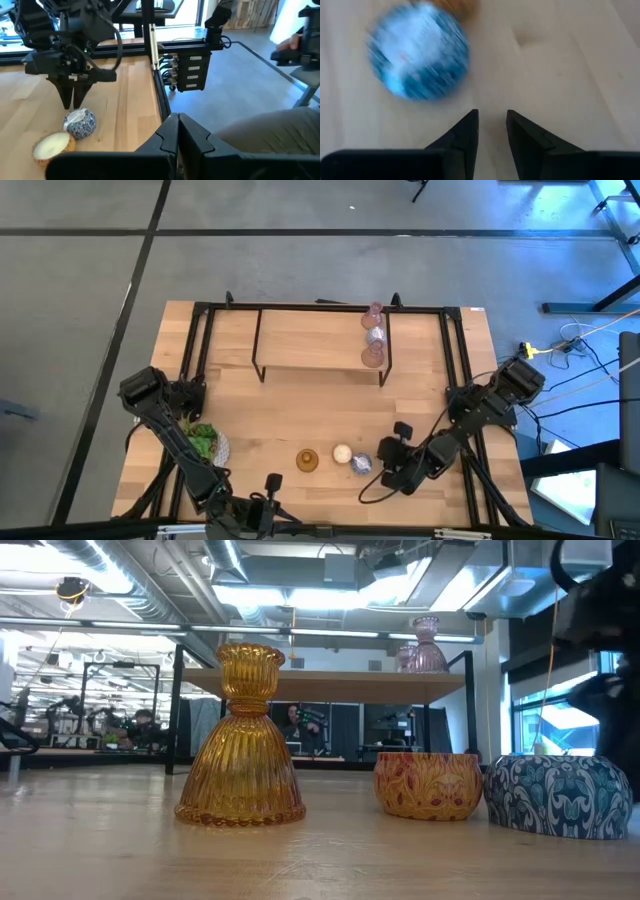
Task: Pick & Place candle stick holders
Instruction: Put the blue scented candle on the shelf
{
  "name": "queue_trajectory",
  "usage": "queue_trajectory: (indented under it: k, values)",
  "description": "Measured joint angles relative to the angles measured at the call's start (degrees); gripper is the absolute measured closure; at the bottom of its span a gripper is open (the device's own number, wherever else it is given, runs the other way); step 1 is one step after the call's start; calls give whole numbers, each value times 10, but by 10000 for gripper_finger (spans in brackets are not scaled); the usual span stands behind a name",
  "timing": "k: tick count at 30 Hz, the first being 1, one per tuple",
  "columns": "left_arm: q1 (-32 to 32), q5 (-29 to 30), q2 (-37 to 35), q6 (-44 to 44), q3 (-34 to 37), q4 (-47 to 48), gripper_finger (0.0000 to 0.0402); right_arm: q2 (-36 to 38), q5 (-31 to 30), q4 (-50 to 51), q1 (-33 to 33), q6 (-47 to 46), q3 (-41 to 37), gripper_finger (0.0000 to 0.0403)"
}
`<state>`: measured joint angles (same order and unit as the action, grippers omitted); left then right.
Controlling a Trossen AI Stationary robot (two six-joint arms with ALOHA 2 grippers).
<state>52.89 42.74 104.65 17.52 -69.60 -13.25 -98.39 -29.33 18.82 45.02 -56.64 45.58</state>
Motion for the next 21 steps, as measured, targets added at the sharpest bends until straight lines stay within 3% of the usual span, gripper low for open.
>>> queue_trajectory:
  k: [6,12,21]
  values:
    - [1,9,15,8,0,-2,400,-21,0,-131,-8,68,0,300]
    - [-2,14,22,24,0,5,400,-96,35,-314,-24,136,0,300]
    - [4,137,31,204,35,90,400,-119,47,-388,-32,152,1,300]
